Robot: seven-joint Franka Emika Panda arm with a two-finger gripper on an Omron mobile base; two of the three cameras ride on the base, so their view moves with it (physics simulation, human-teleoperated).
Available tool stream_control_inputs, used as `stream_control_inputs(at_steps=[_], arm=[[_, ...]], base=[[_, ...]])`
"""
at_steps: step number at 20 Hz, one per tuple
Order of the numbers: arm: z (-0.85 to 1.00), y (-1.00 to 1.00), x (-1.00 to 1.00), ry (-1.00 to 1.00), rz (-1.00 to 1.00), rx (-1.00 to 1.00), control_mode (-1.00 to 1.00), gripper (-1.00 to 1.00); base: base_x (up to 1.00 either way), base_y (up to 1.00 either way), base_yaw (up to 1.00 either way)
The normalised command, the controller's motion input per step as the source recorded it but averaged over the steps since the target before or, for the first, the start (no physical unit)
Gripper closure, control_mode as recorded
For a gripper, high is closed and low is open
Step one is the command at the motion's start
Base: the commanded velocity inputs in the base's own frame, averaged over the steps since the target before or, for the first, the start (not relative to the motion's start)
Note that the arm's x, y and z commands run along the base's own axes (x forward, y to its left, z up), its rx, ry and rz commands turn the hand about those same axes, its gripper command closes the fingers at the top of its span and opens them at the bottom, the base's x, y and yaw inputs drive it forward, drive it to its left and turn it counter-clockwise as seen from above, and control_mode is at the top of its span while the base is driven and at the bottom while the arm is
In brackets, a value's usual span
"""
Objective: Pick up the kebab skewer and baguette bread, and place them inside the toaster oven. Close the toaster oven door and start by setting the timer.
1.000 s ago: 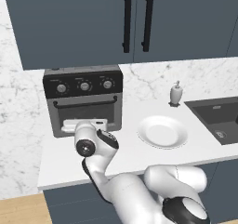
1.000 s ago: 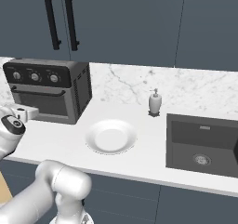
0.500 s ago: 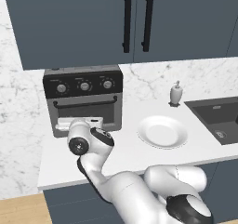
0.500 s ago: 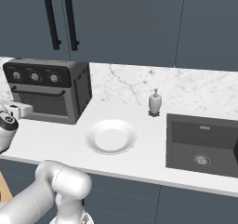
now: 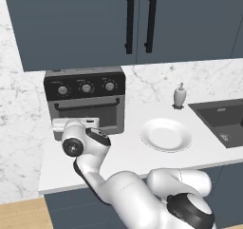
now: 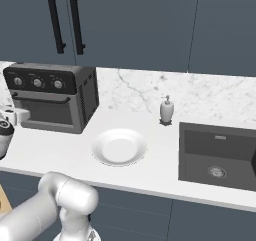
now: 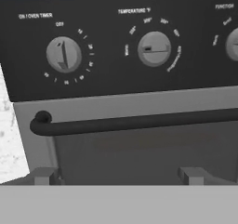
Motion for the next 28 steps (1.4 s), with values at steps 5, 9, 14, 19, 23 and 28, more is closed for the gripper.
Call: stream_control_inputs(at_steps=[5, 9, 14, 19, 23, 28], arm=[[0.25, 0.13, 0.0, -0.02, 0.0, 0.0, -1.0, -1.0], [0.21, 0.0, 0.0, -0.01, 0.0, 0.0, -1.0, -1.0], [0.05, 0.01, 0.0, -0.08, 0.0, -0.01, -1.0, -1.0], [0.03, 0.0, 0.06, -0.17, 0.0, 0.0, -1.0, -1.0], [0.17, 0.04, 0.16, -0.13, 0.0, 0.0, -1.0, -1.0], [0.25, 0.05, 0.14, -0.02, 0.0, 0.0, -1.0, -1.0]], base=[[0.0, 0.0, 0.0], [0.0, 0.0, 0.0], [0.0, 0.0, 0.0], [0.0, 0.0, 0.0], [0.0, 0.0, 0.0], [0.0, 0.0, 0.0]])
